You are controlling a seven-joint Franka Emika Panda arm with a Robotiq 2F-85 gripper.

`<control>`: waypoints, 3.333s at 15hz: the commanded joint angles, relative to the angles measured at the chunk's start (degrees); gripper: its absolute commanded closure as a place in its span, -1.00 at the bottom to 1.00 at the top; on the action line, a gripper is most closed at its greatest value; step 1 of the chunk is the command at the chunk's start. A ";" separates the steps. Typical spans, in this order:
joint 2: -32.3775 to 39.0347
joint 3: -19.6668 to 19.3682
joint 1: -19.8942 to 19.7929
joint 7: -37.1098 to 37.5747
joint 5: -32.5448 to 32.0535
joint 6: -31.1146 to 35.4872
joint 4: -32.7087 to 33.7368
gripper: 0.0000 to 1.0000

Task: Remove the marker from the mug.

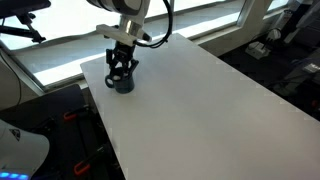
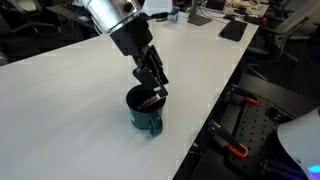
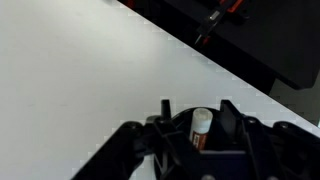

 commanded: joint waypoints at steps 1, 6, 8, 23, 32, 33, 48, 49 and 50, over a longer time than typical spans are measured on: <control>0.17 0.14 1.11 3.15 -0.93 -4.04 2.07 -0.08; 2.28 -0.05 2.42 4.73 -3.92 -5.53 4.53 -0.12; 3.39 -0.16 2.68 4.61 -5.76 -5.52 5.50 -0.10; 3.89 1.21 3.37 1.60 -7.79 -4.03 6.94 -0.12; 3.80 2.81 2.69 -4.31 -5.92 -3.35 6.25 -0.08; 3.89 2.82 2.63 -4.88 -5.69 -3.39 6.23 -0.09; 6.98 2.39 1.18 -6.05 -4.64 -4.84 6.90 0.72; 7.04 2.37 1.09 -6.04 -4.59 -4.88 6.94 0.87; 7.02 2.36 0.96 -6.02 -4.50 -4.84 6.93 1.00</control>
